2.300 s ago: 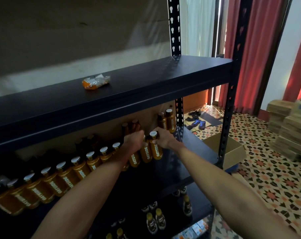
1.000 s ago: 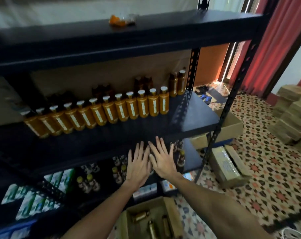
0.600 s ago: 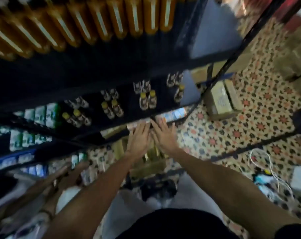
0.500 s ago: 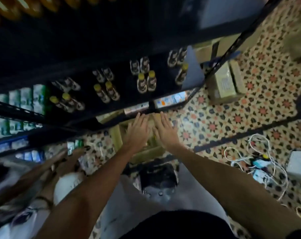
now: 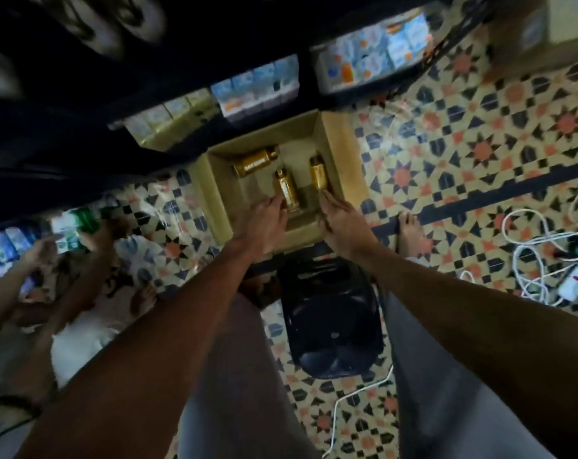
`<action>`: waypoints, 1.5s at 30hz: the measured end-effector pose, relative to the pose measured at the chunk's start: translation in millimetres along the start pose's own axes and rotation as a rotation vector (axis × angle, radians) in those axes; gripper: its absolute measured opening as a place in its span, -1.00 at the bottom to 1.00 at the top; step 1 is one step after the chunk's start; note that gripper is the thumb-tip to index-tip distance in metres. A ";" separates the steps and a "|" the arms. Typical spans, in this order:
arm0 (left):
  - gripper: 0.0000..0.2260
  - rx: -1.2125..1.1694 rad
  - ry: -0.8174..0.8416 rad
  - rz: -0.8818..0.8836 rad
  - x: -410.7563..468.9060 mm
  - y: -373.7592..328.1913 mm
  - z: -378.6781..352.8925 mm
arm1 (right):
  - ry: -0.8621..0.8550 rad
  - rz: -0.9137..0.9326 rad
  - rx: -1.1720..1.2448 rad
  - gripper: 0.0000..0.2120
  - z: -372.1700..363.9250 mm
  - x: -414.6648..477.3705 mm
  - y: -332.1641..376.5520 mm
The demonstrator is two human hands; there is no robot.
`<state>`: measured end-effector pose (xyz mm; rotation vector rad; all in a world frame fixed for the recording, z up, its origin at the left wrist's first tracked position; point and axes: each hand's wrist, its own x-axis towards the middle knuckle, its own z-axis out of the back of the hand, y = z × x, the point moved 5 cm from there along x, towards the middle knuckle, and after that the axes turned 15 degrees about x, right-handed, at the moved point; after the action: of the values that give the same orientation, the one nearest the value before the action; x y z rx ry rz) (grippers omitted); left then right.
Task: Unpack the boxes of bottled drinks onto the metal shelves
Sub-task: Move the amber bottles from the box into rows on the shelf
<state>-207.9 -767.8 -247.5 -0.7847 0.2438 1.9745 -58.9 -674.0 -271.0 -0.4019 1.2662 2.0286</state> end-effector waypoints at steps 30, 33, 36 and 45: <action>-0.41 0.121 -0.123 0.286 279.3 161.0 -207.2 | 0.129 -0.245 0.310 -0.28 -169.1 312.7 -149.0; -0.43 0.137 -0.002 0.242 276.5 157.5 -220.4 | 0.076 -0.260 0.376 -0.35 -170.0 309.8 -150.2; -0.42 -0.100 0.192 0.329 270.1 157.5 -244.1 | -0.010 -0.272 0.450 -0.40 -168.0 299.5 -153.6; -0.25 -0.458 0.285 0.292 264.8 127.1 -259.3 | -0.002 -0.332 0.482 -0.50 -160.8 295.3 -155.4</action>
<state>-292.5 -766.7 -630.1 -1.3961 0.0718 2.2218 -174.4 -654.4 -622.4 -0.3492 1.5191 1.3939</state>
